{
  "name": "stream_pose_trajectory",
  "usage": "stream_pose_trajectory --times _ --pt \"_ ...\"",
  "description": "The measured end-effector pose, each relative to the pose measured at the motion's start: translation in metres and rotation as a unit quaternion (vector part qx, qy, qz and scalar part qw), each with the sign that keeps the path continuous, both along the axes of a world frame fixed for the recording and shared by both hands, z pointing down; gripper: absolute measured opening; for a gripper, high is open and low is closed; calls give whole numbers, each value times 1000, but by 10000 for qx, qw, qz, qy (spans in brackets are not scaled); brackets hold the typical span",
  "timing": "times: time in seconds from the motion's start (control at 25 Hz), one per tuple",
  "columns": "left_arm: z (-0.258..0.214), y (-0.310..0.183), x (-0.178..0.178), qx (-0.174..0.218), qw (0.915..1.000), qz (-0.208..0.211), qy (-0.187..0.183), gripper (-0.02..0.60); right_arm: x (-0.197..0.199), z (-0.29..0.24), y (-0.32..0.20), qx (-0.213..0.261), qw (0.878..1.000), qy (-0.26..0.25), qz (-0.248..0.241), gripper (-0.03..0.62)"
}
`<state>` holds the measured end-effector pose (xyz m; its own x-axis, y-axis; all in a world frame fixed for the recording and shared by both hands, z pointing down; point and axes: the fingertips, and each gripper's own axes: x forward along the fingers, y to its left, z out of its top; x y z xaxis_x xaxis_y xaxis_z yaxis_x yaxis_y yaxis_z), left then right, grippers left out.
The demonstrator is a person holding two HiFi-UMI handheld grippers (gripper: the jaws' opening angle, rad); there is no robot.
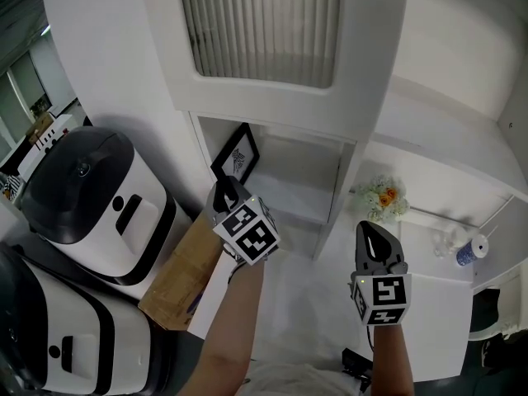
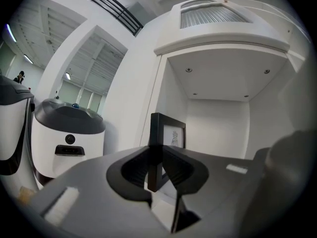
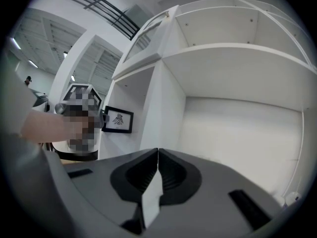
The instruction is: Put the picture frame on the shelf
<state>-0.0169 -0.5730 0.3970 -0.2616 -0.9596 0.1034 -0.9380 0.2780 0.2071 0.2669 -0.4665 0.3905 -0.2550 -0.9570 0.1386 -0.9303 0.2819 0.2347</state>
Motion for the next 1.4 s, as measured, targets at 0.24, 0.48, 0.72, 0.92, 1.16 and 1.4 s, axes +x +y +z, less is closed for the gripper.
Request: stream_pose_trajectory --times 0.24,0.48,0.72,0.92,1.16,1.4 --pt "-4 1 1 -21 9999 147 38 87 -8 0 1 -5 10000 15 -81 9" --pt "-13 9 7 -36 9985 542 -102 168 -16 -7 7 75 9999 -6 -90 9" --pt "-23 27 7 -107 9956 906 -203 179 -27 -18 23 165 9998 -101 -41 9" --pt "-35 44 5 -74 9919 1233 -295 179 -40 -33 37 279 9995 -149 -71 9" --pt "-56 63 5 3 9857 1526 -713 179 -48 -58 47 444 9988 -218 -68 9" --pt "-72 86 9 108 9769 1955 -855 178 -52 -80 56 546 9975 -459 5 9"
